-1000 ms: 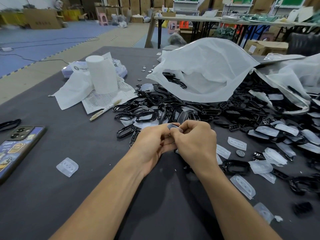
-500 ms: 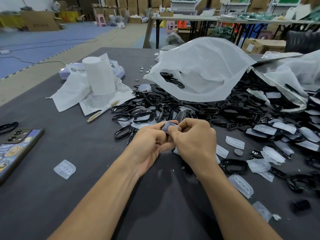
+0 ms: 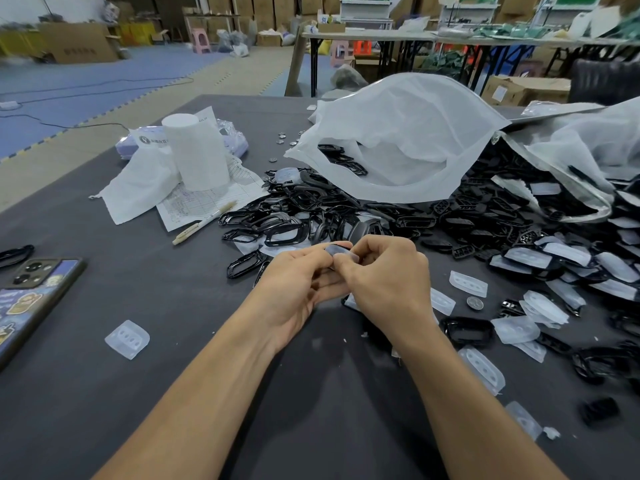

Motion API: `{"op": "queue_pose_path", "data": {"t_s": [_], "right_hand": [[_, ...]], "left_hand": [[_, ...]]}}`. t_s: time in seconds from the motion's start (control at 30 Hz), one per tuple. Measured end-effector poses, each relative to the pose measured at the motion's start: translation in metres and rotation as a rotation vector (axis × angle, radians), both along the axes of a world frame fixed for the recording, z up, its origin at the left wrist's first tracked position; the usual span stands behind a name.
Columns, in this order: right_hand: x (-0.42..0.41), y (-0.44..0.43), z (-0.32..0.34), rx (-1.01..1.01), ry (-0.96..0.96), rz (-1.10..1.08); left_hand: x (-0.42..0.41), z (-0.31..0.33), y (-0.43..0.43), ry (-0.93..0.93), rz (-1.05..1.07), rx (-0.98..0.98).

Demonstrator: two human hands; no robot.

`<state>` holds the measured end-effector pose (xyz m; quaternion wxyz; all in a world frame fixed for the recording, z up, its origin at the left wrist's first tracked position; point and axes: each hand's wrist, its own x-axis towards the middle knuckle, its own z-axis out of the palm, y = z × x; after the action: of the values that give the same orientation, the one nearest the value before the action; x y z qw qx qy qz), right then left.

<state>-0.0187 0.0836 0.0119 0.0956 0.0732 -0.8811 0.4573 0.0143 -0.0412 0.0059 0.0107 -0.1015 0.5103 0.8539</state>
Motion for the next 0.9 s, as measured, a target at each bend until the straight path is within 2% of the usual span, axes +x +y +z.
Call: {"op": "queue_pose_path", "data": {"t_s": [0.2,0.47,0.6,0.7,0.9], "right_hand": [[0.002,0.007,0.005,-0.124,0.109,-0.099],[-0.004,0.005,-0.004,-0.234,-0.069,0.071],[-0.007,0.004,-0.006,-0.384,-0.17,0.098],[-0.009,0.005,-0.005,-0.452,-0.207,0.1],[-0.008,0.004,-0.003,-0.513,-0.272,0.138]], "left_hand": [[-0.002,0.0,-0.003,-0.005,0.047,-0.002],[-0.002,-0.002,-0.006,0.016,0.053,-0.092],[0.003,0.002,-0.012,0.032,0.029,-0.167],[0.006,0.005,-0.013,-0.004,0.081,-0.299],[0.004,0.004,-0.01,-0.01,0.194,-0.373]]}}
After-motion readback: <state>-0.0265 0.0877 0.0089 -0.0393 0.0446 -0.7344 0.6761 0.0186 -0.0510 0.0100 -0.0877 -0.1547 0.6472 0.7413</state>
